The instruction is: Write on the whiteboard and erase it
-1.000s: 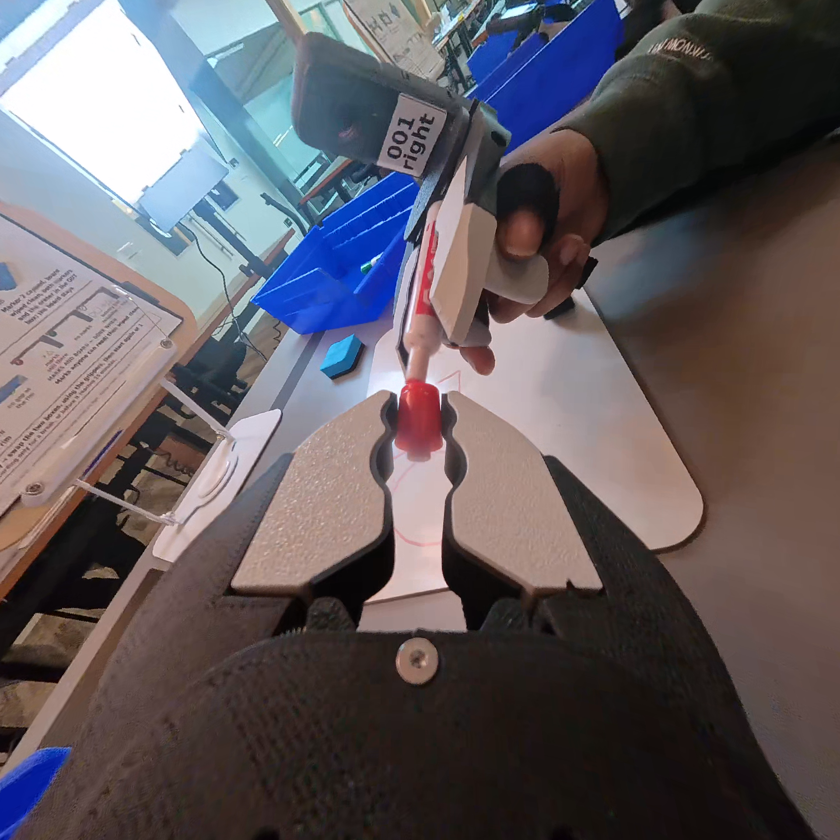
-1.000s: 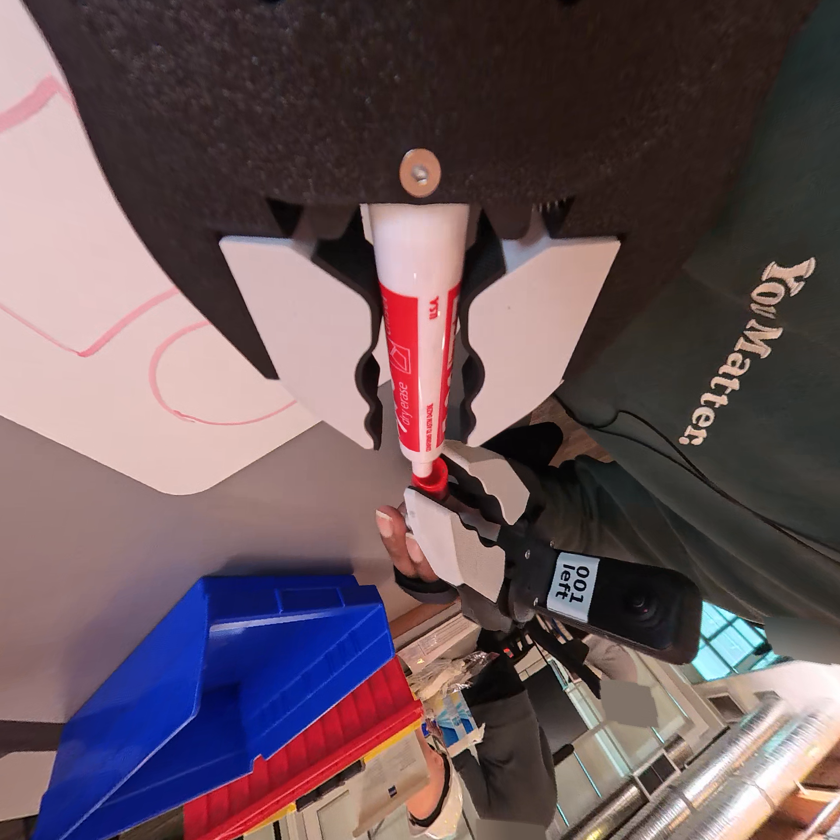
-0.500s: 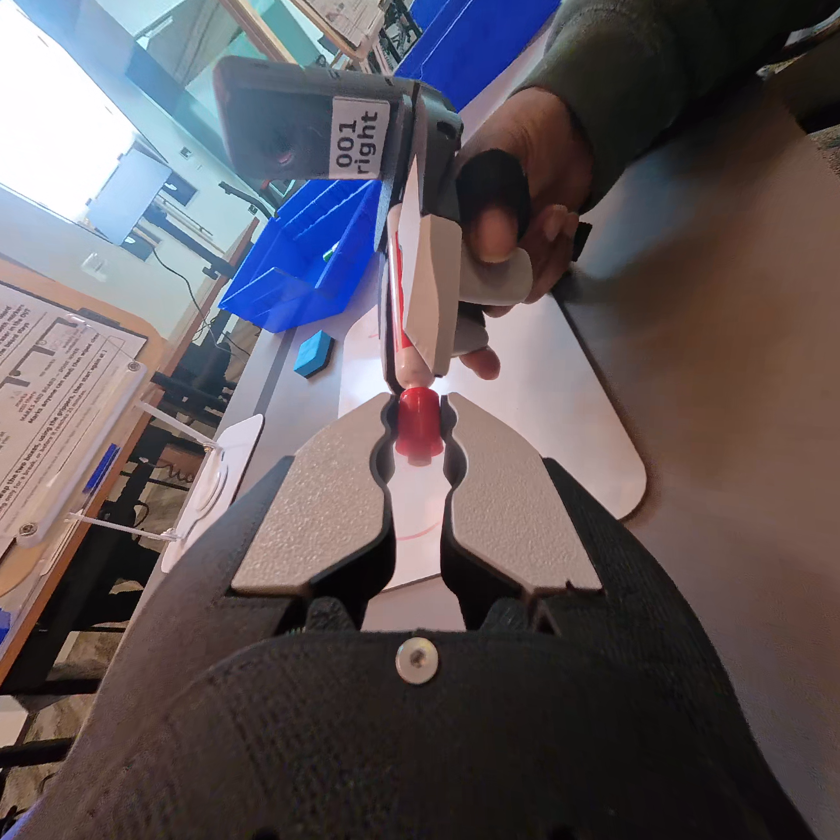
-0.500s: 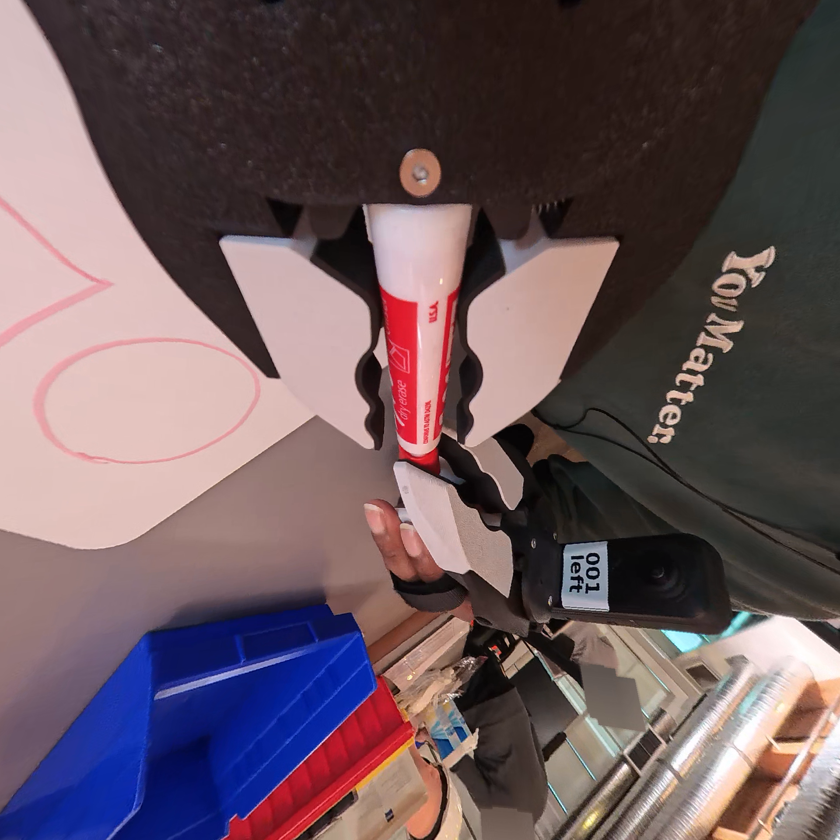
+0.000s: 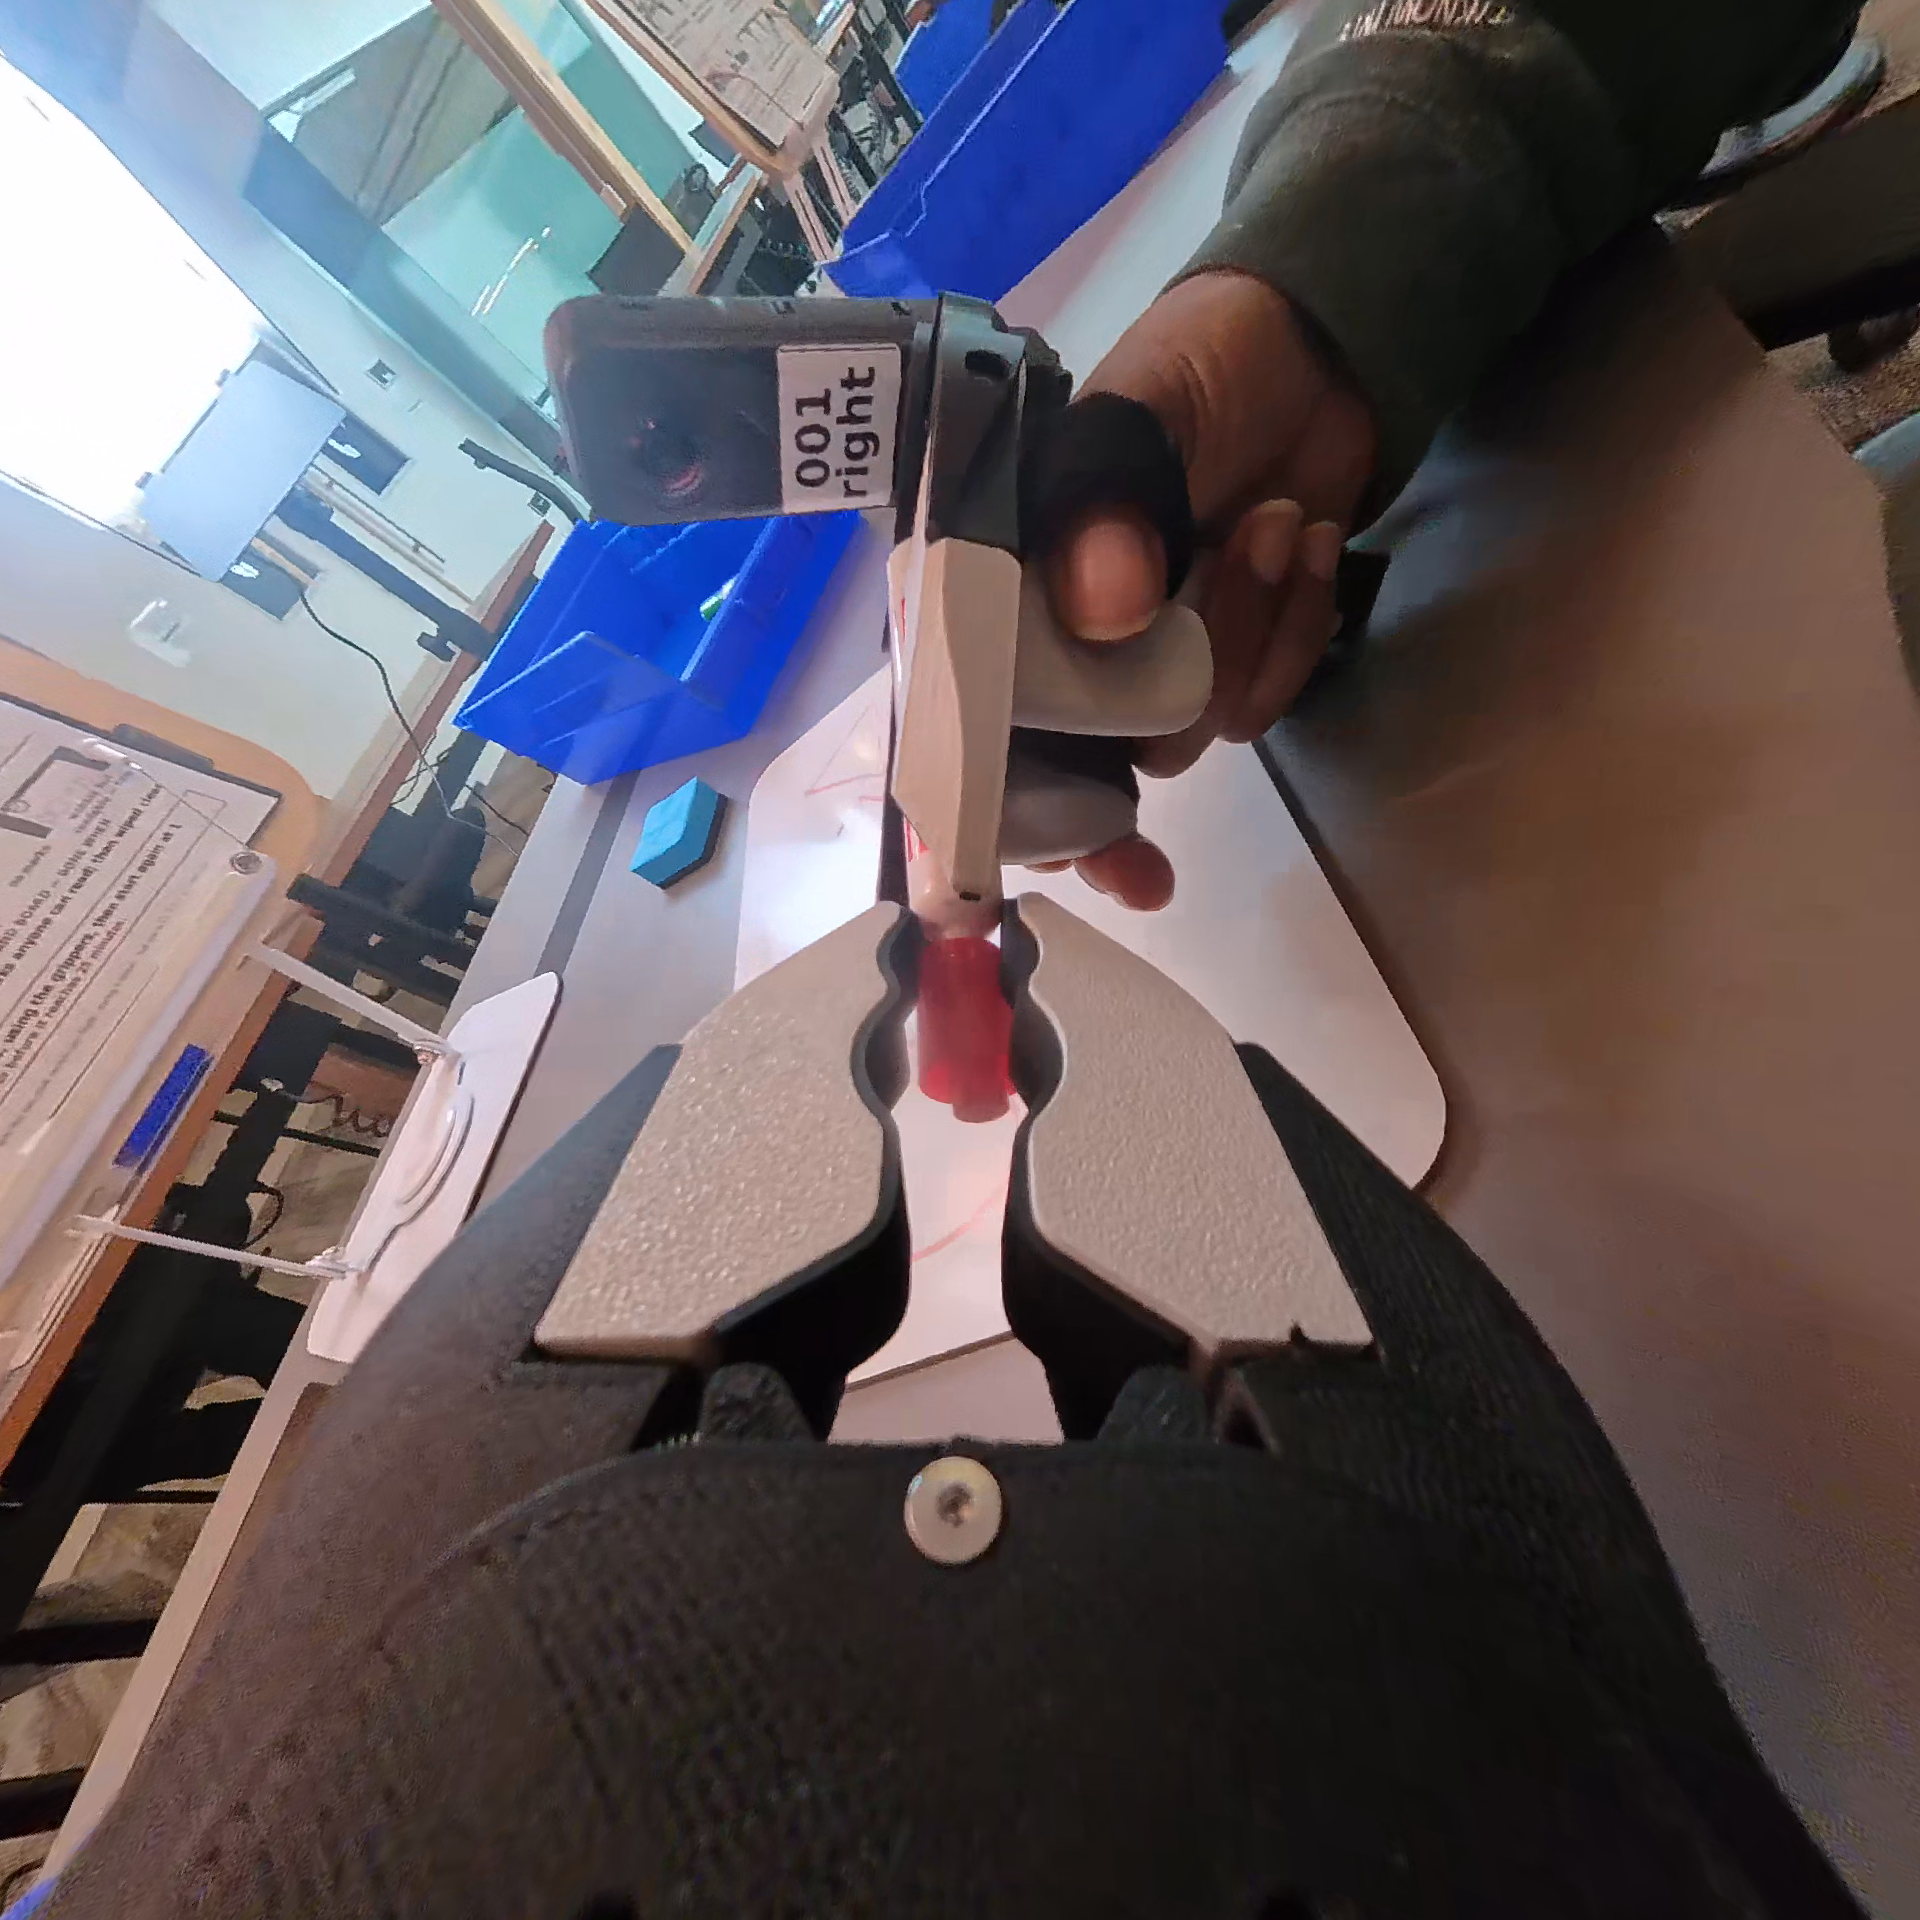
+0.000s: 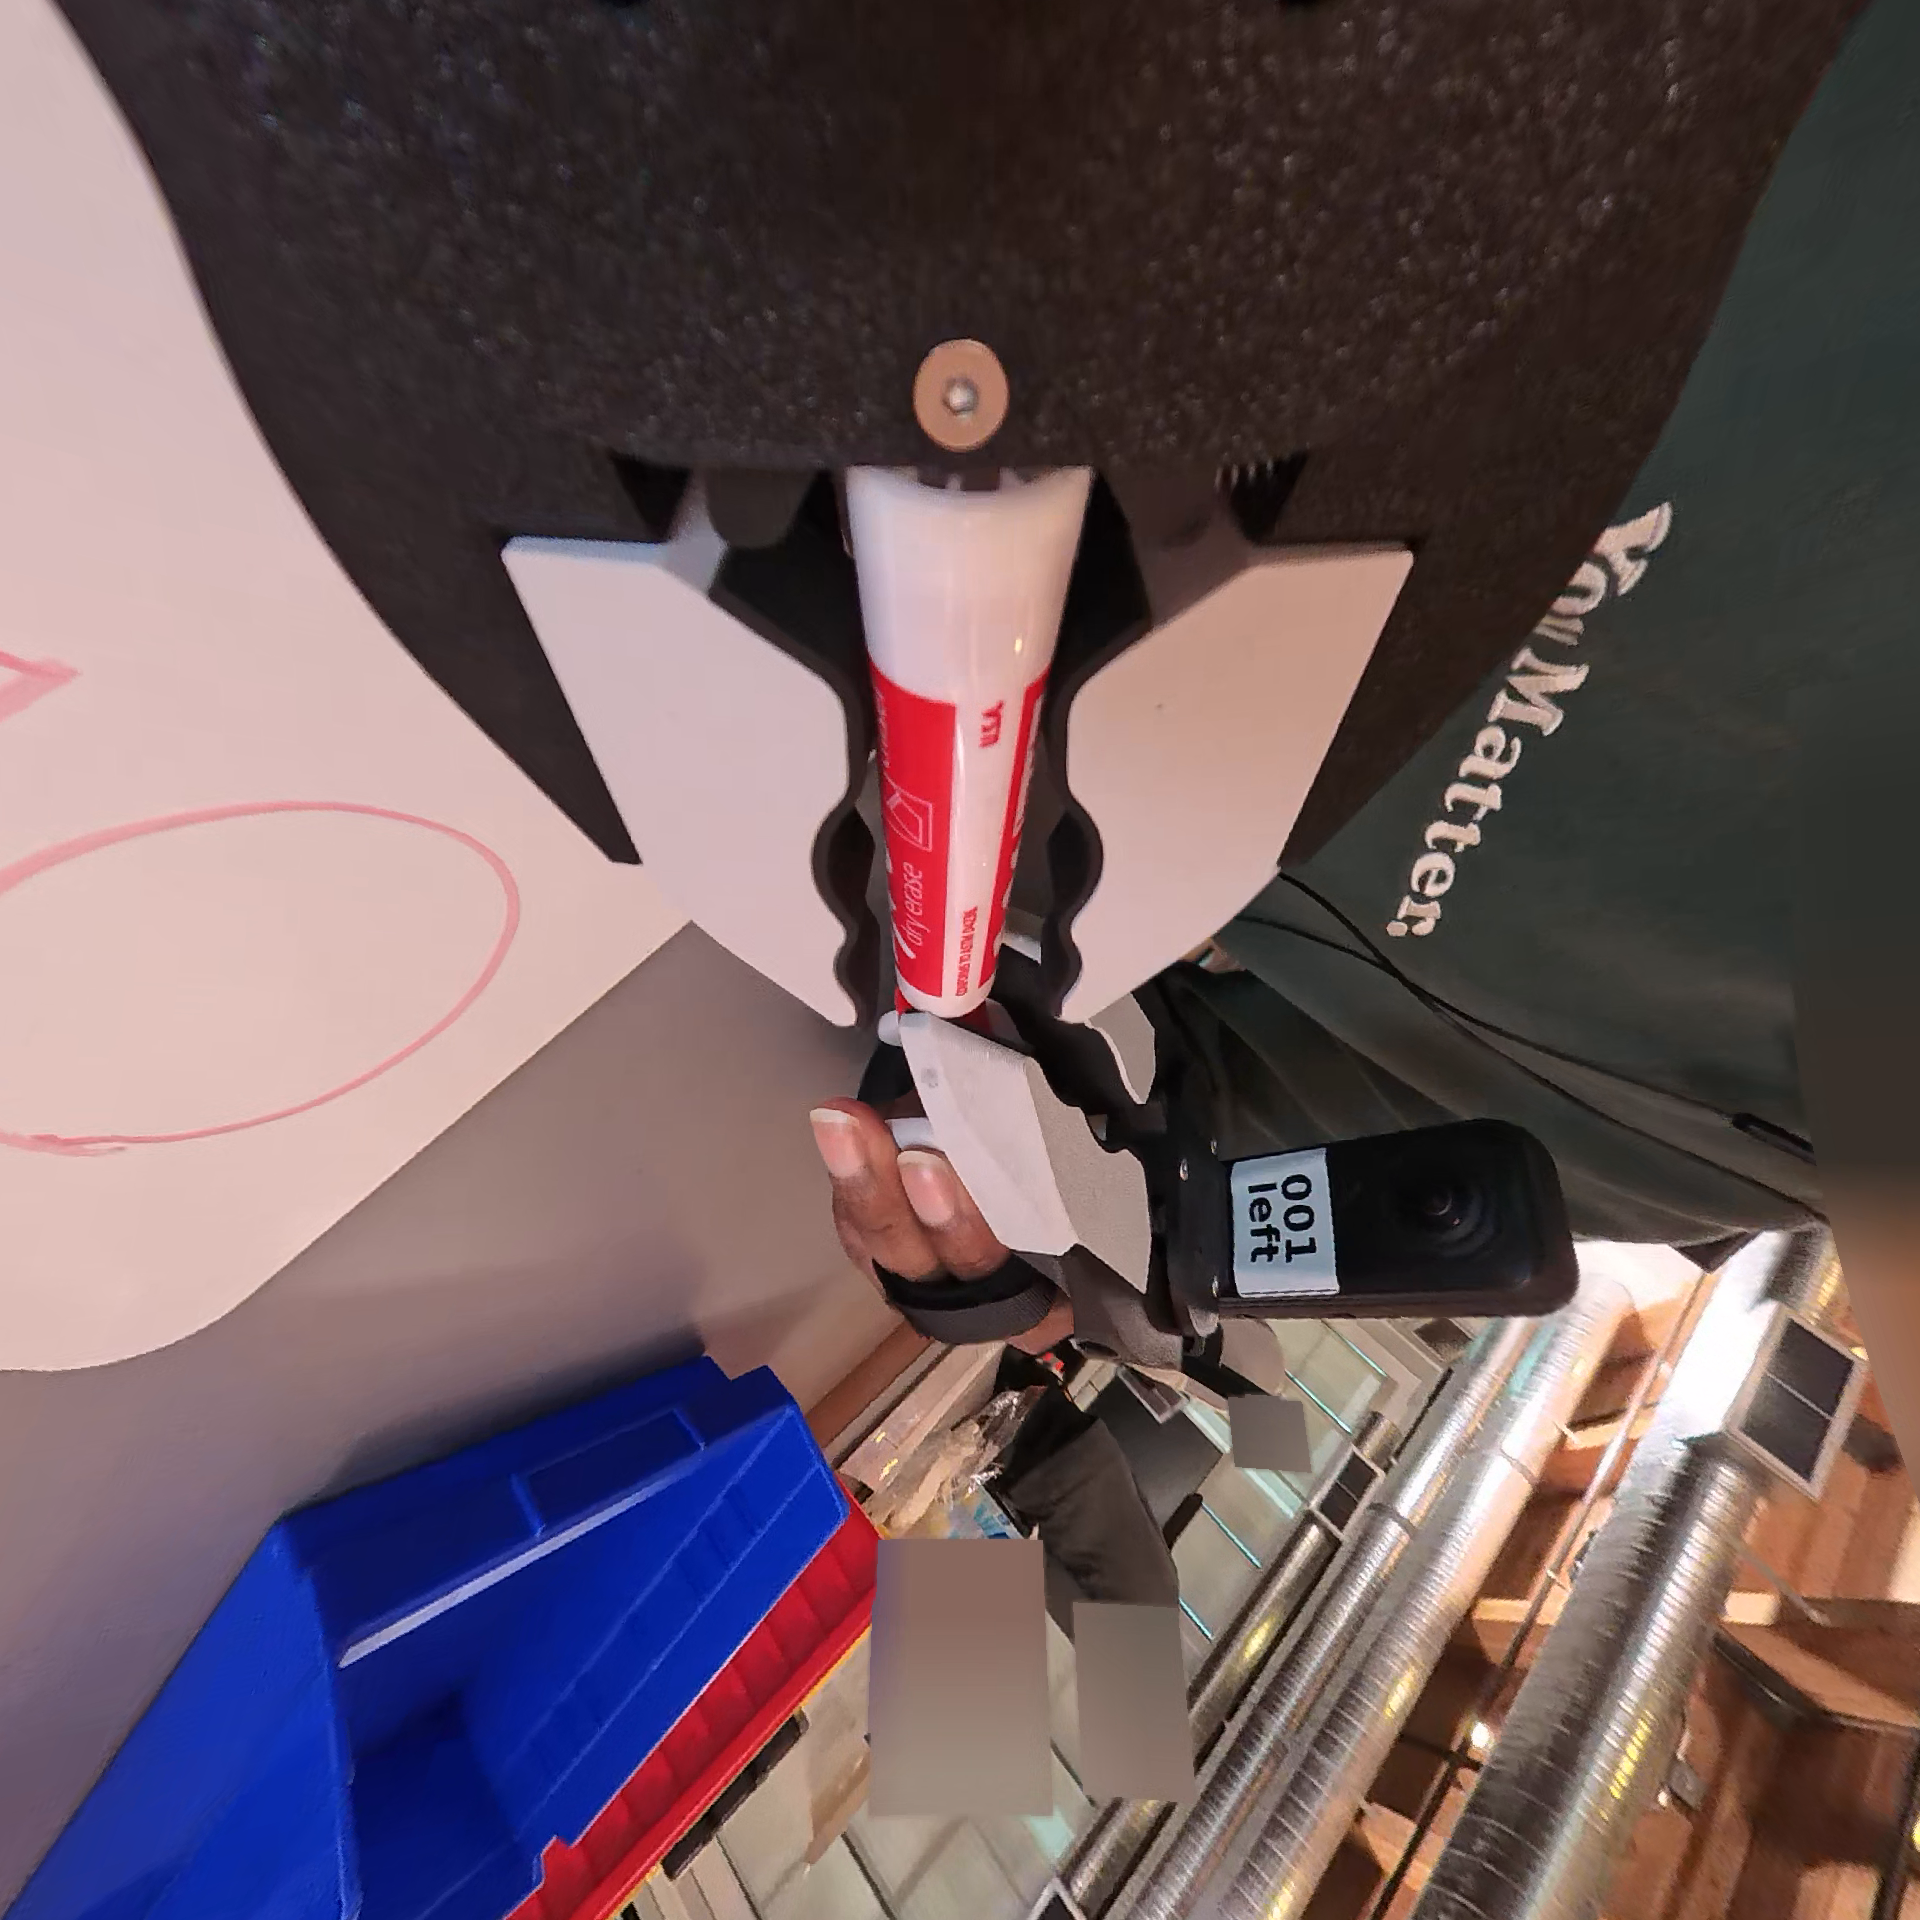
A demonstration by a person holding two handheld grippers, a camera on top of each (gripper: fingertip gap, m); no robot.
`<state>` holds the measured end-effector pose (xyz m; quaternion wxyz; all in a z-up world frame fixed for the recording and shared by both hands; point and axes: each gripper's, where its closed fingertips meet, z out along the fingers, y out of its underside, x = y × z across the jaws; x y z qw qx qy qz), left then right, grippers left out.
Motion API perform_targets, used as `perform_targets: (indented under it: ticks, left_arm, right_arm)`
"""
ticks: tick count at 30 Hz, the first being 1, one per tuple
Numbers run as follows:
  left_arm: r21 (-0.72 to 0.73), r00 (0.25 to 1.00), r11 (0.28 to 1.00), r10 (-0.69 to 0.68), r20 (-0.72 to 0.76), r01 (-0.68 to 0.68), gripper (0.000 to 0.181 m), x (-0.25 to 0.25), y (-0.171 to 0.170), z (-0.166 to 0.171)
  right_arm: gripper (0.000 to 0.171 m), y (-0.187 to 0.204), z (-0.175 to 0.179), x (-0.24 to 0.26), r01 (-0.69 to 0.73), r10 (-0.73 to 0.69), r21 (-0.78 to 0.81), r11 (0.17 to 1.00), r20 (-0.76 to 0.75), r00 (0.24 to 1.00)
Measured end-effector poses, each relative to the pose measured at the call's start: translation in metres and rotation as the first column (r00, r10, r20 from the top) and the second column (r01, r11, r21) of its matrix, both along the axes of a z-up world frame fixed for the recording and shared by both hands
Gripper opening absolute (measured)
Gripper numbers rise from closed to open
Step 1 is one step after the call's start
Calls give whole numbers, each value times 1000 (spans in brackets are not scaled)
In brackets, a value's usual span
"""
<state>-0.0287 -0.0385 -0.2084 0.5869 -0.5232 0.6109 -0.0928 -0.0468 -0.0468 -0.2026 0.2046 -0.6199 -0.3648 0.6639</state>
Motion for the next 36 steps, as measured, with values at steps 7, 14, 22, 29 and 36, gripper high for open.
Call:
perform_targets:
  ticks: [7,14,22,29,36]
  left_arm:
    - [52,997,999,-4,80,0,18,0,7,25]
    - [62,996,997,32,86,-37,26,-12,7,28]
    - [4,999,1000,25,38,-25,19,-14,7,20]
    - [17,998,998,55,-29,-54,17,-15,9,10]
    - [38,996,999,25,-88,-21,16,-6,5,-1]
  right_arm:
    - [33,7,26,-1,6,-2,46,999,-89,996]
    - [33,13,24,5,28,-27,11,1000,-104,994]
    - [33,8,17,3,-1,2,10,1000,-73,997]
    - [31,9,7,0,53,-53,6,999,-35,998]
    - [31,4,-4,-6,78,-80,80,994,28,996]
